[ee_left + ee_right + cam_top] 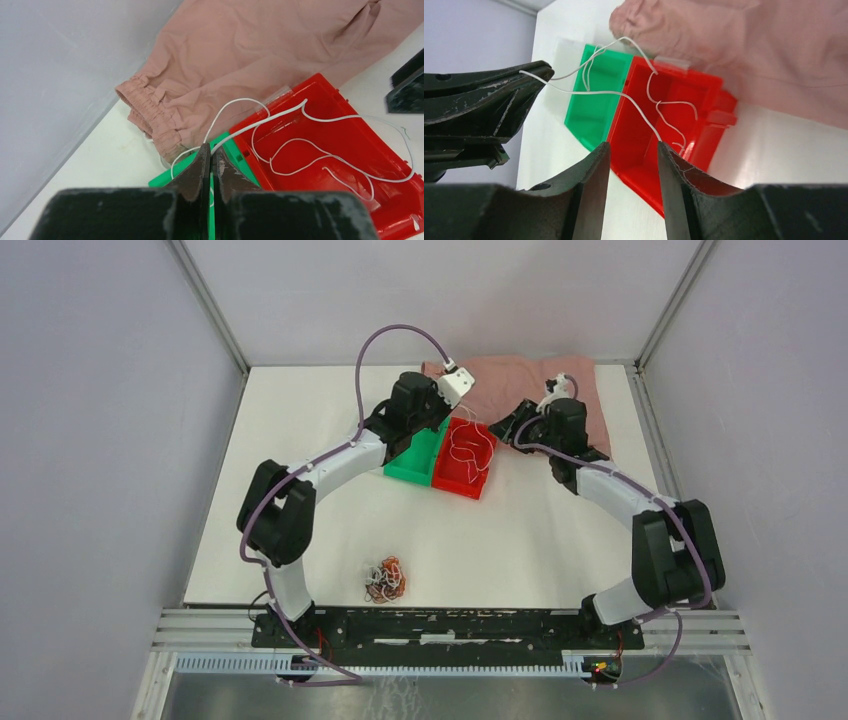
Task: Untangle the cables
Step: Place the cable in the bin.
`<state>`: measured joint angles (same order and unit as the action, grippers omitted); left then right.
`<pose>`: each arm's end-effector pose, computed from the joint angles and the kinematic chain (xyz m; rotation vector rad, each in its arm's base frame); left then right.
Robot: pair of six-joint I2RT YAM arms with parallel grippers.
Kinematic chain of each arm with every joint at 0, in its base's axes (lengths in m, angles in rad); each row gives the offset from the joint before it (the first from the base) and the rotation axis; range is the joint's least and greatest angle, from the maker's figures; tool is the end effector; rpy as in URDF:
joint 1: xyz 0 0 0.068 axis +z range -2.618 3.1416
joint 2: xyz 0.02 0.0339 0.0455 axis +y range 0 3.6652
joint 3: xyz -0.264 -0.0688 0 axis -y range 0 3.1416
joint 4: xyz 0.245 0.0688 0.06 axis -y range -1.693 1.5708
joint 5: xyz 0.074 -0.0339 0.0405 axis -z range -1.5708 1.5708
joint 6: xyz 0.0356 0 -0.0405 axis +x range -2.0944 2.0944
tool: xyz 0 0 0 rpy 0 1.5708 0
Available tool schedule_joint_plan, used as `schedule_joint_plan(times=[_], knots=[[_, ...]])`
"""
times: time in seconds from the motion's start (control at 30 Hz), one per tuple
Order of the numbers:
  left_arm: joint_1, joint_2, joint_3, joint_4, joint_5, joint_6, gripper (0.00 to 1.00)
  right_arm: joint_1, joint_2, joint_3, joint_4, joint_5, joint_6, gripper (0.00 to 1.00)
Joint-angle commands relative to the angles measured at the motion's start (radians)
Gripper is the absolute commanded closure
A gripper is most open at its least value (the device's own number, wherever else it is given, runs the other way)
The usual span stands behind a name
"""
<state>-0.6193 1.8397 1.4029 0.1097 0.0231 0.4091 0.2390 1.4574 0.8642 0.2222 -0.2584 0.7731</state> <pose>0.3589 -0.2568 0.2835 0.9487 1.6475 -0.1648 0.3164 0.0865 0.2493 0.3625 2.0103 0.9058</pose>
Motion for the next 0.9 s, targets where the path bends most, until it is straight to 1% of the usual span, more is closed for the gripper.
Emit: schedule_joint_plan(times=[0.0,0.13,0.23,0.37,0.43,0.53,0.67,0.87], knots=[[-0.007,-0.014,0.047,-0.027,-0.007,-0.046,0.97,0.025,0.102,0.098,0.074,-0.128,0.018,0.54],[-0.007,-0.025,0.045,-0.048,-0.033,-0.025,0.97,0.036,0.177,0.146,0.068,-0.182,0.007,0.59],[-0.007,-0.028,0.04,-0.056,-0.047,-0.011,0.97,0.055,0.2,0.163,0.034,-0.176,-0.029,0.59],[-0.007,-0.037,0.038,-0.045,-0.023,-0.03,0.97,0.068,0.239,0.194,-0.008,-0.17,-0.057,0.59],[-0.007,-0.043,0.048,-0.044,0.008,-0.056,0.97,0.073,0.263,0.217,-0.019,-0.163,-0.064,0.61],[-0.007,-0.048,0.075,-0.054,0.061,-0.124,0.97,0.09,0.296,0.245,-0.027,-0.149,-0.068,0.65],[-0.009,-0.04,0.117,-0.093,0.169,-0.249,0.97,0.115,0.311,0.259,-0.04,-0.107,-0.074,0.66],[-0.029,-0.002,0.158,-0.128,0.292,-0.445,0.97,0.095,0.215,0.164,-0.012,-0.028,-0.075,0.68]])
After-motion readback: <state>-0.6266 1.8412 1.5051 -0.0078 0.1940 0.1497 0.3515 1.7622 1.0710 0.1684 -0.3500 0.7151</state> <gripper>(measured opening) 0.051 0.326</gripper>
